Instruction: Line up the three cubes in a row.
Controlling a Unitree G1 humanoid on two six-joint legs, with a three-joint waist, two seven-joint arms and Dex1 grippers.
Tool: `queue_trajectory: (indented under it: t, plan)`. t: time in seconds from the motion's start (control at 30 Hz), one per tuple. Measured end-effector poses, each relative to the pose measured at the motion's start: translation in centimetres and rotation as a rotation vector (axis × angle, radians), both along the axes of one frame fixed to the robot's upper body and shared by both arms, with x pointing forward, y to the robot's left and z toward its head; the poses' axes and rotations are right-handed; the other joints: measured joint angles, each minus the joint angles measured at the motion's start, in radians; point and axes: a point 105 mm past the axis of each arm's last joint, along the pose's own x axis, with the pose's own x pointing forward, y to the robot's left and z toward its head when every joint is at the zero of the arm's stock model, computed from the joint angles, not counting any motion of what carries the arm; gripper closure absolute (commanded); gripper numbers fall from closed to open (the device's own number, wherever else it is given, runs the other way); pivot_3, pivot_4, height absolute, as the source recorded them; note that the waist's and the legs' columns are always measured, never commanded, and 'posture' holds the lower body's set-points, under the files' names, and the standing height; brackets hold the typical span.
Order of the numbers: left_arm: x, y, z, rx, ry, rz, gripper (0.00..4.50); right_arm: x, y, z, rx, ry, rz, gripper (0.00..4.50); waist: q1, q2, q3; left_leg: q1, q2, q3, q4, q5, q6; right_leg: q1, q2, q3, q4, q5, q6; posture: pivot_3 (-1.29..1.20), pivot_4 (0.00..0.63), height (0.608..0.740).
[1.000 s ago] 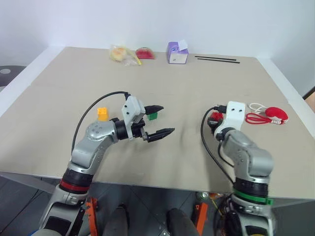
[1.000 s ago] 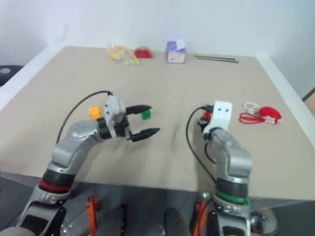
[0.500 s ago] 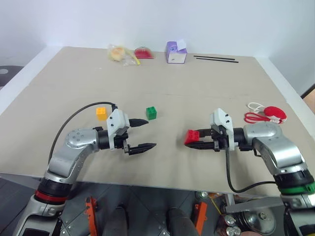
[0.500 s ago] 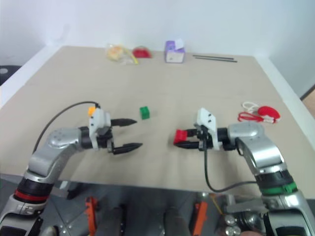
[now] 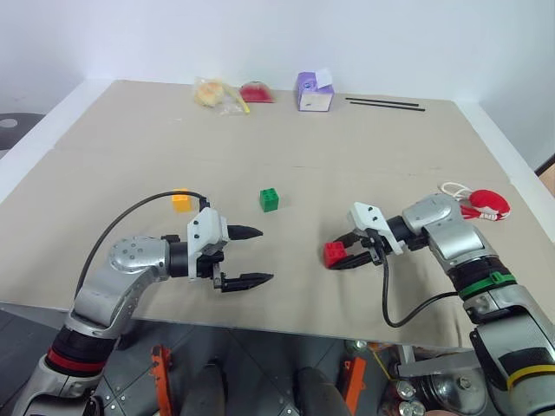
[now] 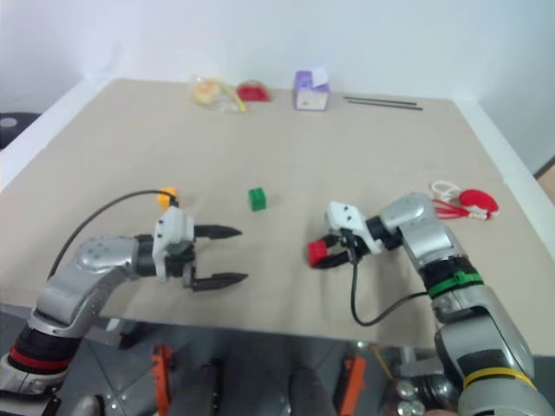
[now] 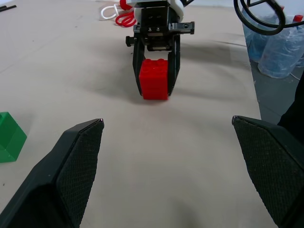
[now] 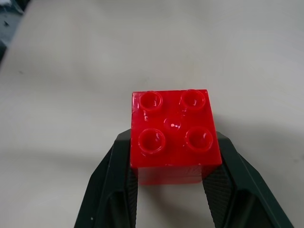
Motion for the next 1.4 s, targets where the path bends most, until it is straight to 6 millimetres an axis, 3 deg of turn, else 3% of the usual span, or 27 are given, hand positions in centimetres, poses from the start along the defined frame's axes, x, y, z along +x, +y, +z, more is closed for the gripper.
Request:
queue_trajectory:
  t: [0.03,0.1,0.27,0.3,0.5,0.6,0.7,0.8,0.9,1.07,1.17,1.4]
  plan:
    - [-0.1,0.0,0.1,0.001,-0.003,-0.001,0.00,0.0,0.0,0.0,-0.004,-0.003,0.002,3.23,0.000,0.000,0.000,0.000,0.000,0.000,0.000,0.000,0.000,0.000,0.000,0.000,0.000,0.000,0.000,0.00,0.150,0.740]
    - [-0.1,-0.1,0.1,0.001,0.002,-0.003,0.00,0.0,0.0,-0.1,-0.009,-0.006,0.004,2.14,0.000,0.000,0.000,0.000,0.000,0.000,0.000,0.000,0.000,0.000,0.000,0.000,0.000,0.000,0.000,0.00,0.150,0.740]
    - [0.0,-0.1,0.1,-0.006,0.004,0.005,0.00,-0.1,-0.1,-0.1,-0.014,0.003,-0.001,0.60,0.000,0.000,0.000,0.000,0.000,0.000,0.001,0.000,0.000,0.000,0.000,0.000,0.000,0.001,-0.001,0.00,0.150,0.740]
    - [0.1,-0.2,0.2,-0.018,0.005,0.014,0.00,-0.1,-0.1,0.0,-0.002,0.014,-0.009,0.10,0.000,0.000,0.000,0.000,0.000,0.000,0.001,0.000,0.000,0.000,0.000,0.000,0.000,0.001,-0.001,0.00,0.150,0.740]
    - [0.7,-0.2,0.5,-0.070,0.018,0.066,0.00,-0.2,1.1,2.7,0.138,0.024,-0.043,0.04,0.000,0.000,0.000,0.000,0.000,0.000,0.001,0.000,0.000,0.001,0.000,0.000,0.001,0.001,0.000,0.00,0.150,0.740]
    - [1.9,0.0,1.1,-0.135,0.009,0.172,0.00,0.5,2.7,5.4,0.311,0.016,-0.139,0.04,0.000,0.000,0.000,0.000,0.000,-0.001,0.001,0.000,0.000,0.000,0.000,0.000,0.001,0.001,0.000,0.00,0.150,0.740]
    - [2.8,0.6,1.1,-0.148,0.004,0.254,0.00,1.8,3.5,6.6,0.393,-0.040,-0.274,0.04,0.000,0.000,0.000,0.000,0.000,-0.002,0.001,0.001,0.000,0.000,0.001,-0.001,0.002,0.001,0.000,0.00,0.150,0.740]
    - [4.1,1.2,0.5,-0.142,-0.002,0.362,0.00,2.8,4.1,7.0,0.457,-0.058,-0.401,0.04,0.000,0.000,0.000,0.000,0.000,-0.001,0.001,0.001,-0.001,0.001,0.001,-0.001,0.002,0.001,0.000,0.00,0.150,0.740]
    - [5.8,1.9,-0.9,-0.117,0.012,0.480,0.00,2.1,4.7,7.2,0.494,-0.053,-0.429,0.04,0.005,0.000,0.000,0.000,0.000,-0.002,0.001,0.001,-0.001,0.001,0.001,-0.001,0.002,0.001,0.001,0.00,0.150,0.740]
    - [8.3,2.1,-1.5,-0.124,0.009,0.579,0.00,1.7,4.9,7.9,0.512,-0.082,-0.446,0.04,0.003,0.000,0.000,0.000,0.000,-0.002,0.001,0.001,-0.001,0.001,0.001,-0.001,0.002,0.002,0.001,0.00,0.150,0.740]
    - [9.6,1.5,-1.3,-0.142,0.001,0.582,0.00,1.7,4.8,8.5,0.528,-0.102,-0.455,0.04,0.003,0.000,0.000,0.000,0.000,-0.001,0.001,0.001,-0.001,0.001,0.001,-0.001,0.002,0.002,0.001,0.00,0.150,0.740]
    - [11.5,-0.9,-3.0,-0.067,0.027,0.448,0.00,1.6,4.9,9.1,0.543,-0.121,-0.461,0.04,0.003,0.000,0.000,0.000,0.000,-0.002,0.001,0.001,-0.001,0.000,0.001,-0.001,0.002,0.002,0.002,0.00,0.150,0.740]
